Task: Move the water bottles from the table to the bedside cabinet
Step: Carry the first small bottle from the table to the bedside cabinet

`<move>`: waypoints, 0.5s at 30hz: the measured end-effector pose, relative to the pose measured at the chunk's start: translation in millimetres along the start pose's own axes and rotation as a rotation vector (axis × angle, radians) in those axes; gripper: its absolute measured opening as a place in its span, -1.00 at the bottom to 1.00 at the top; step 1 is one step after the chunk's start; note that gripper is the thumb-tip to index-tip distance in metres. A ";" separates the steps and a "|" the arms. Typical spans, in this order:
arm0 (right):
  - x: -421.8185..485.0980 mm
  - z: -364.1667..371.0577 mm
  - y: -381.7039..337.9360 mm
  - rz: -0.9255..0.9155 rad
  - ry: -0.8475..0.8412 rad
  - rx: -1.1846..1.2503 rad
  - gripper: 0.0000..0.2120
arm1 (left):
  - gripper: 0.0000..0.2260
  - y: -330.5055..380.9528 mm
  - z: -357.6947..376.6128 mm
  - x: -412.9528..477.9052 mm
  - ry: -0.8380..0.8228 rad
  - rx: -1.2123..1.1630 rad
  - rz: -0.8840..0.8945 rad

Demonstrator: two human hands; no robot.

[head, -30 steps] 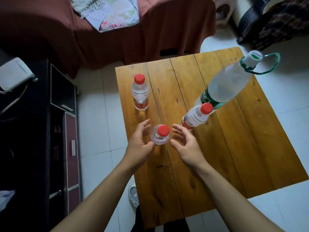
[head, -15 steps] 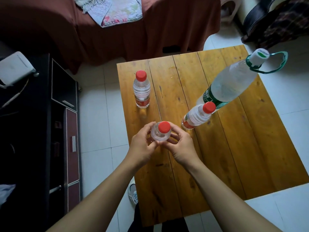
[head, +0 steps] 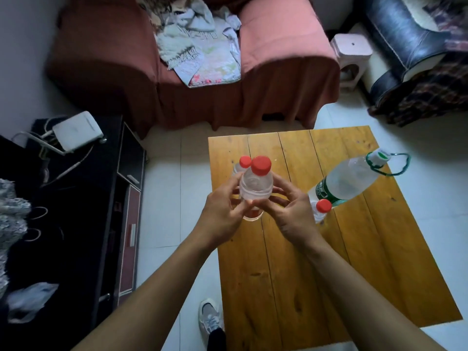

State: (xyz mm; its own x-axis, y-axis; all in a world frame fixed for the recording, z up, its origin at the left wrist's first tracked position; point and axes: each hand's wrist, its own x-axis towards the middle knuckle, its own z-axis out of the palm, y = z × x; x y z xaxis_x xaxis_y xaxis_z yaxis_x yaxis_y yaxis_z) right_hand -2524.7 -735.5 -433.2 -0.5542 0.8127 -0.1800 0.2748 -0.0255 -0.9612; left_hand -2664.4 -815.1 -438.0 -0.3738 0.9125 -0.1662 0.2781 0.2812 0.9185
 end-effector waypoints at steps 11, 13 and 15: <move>17.2 17.1 -133.5 -0.252 -0.073 -0.038 -0.31 | -0.48 94.5 -98.1 -6.0 0.128 0.062 0.180; 16.2 16.9 -152.9 -0.271 -0.098 -0.040 -0.32 | -0.50 107.4 -113.1 -8.2 0.141 0.073 0.209; 16.6 16.3 -169.4 -0.295 -0.112 -0.046 -0.35 | -0.52 119.2 -125.5 -9.4 0.152 0.081 0.228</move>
State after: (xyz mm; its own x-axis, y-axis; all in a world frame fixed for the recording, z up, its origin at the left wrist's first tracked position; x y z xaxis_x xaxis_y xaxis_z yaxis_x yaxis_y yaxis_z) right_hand -2593.2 -727.2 -276.8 -0.6979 0.7116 0.0810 0.1230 0.2306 -0.9653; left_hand -2738.8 -827.4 -281.9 -0.4199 0.9017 0.1027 0.4375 0.1020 0.8934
